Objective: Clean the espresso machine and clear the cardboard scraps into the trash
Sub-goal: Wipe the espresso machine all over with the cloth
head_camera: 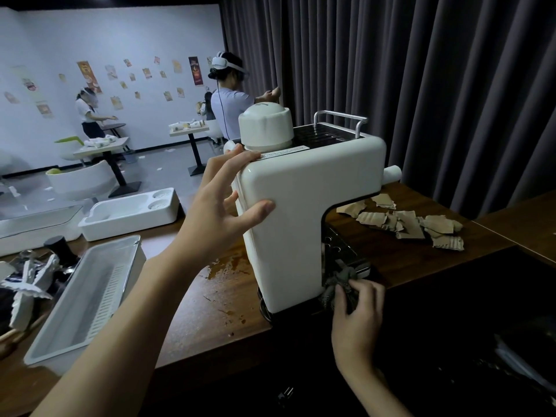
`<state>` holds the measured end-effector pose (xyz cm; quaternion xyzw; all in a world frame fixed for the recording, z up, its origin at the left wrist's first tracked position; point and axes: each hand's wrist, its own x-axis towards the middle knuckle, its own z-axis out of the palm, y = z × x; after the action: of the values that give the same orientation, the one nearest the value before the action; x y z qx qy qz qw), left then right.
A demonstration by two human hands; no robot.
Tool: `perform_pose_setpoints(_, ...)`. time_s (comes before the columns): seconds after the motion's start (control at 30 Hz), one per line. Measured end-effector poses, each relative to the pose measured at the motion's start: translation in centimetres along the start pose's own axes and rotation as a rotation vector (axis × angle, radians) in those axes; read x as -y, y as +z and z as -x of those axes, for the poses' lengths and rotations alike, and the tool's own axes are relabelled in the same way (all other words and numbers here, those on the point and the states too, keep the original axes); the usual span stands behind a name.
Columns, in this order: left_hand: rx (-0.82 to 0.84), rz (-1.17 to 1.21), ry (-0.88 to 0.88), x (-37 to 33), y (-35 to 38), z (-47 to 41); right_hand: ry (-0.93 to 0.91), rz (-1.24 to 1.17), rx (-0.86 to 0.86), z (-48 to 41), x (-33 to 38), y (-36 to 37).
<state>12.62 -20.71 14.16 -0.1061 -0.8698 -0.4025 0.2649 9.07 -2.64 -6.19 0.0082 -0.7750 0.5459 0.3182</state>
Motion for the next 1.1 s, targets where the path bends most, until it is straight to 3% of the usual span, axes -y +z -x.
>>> perform_pose_setpoints(0.1, 0.003, -0.001, -0.004, 0.2, 0.1, -0.1, 0.018, -0.021, -0.032, 0.9, 0.9, 0.9)
perform_pose_setpoints(0.4, 0.015, 0.01, 0.001, 0.6, 0.0, -0.1, -0.334, -0.087, 0.156, 5.0, 3.3, 3.0)
perform_pose_setpoints(0.63, 0.032, 0.052, -0.003, 0.7, -0.1, -0.2, -0.16, -0.107, -0.067, 1.7, 3.3, 1.9)
perform_pose_setpoints(0.83, 0.018, 0.045, 0.002, 0.8, 0.1, -0.2, -0.542, -0.022, 0.206, 3.4, 3.8, 2.5)
perform_pose_setpoints(1.0, 0.023, 0.05, -0.004, 0.7, 0.0, -0.2, -0.214, -0.099, -0.019, 0.3, 4.3, 1.3)
perform_pose_setpoints(1.1, 0.02, 0.057, 0.002, 0.7, 0.2, -0.2, -0.243, -0.082, -0.021, 0.9, 4.9, 1.8)
